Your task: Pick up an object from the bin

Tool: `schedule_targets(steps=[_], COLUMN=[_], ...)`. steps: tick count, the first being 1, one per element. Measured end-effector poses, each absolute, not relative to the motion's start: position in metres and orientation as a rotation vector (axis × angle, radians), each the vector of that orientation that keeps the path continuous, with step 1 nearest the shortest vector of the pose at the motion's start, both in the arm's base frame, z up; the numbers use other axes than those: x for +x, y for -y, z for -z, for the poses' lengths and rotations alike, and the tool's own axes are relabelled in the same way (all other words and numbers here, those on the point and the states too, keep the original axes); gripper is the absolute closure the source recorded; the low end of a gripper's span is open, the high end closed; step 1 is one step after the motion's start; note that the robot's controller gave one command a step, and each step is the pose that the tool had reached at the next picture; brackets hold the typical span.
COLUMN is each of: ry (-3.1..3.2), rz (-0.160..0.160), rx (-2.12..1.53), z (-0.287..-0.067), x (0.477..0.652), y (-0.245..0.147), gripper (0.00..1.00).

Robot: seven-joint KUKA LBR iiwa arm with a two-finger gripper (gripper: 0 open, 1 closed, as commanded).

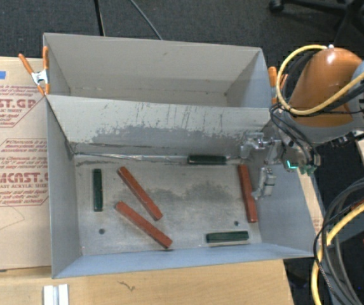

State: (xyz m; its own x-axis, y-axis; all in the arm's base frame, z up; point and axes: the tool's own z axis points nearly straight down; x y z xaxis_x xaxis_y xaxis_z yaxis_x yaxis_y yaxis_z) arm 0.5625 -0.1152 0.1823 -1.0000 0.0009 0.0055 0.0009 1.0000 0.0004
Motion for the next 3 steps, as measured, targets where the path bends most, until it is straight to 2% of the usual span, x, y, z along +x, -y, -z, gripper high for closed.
schedule_targets(steps=[1, 2, 3], ry=[3.11, 2.974, 2.747], rz=[0.004, 0.001, 0.007], rx=[0.415, 1.019, 1.525], z=[-0.073, -0.07, -0.071], x=[0.556, 0.57, 0.542], y=[0.092, 0.08, 0.024], gripper=[0.0, 0.0, 0.0])
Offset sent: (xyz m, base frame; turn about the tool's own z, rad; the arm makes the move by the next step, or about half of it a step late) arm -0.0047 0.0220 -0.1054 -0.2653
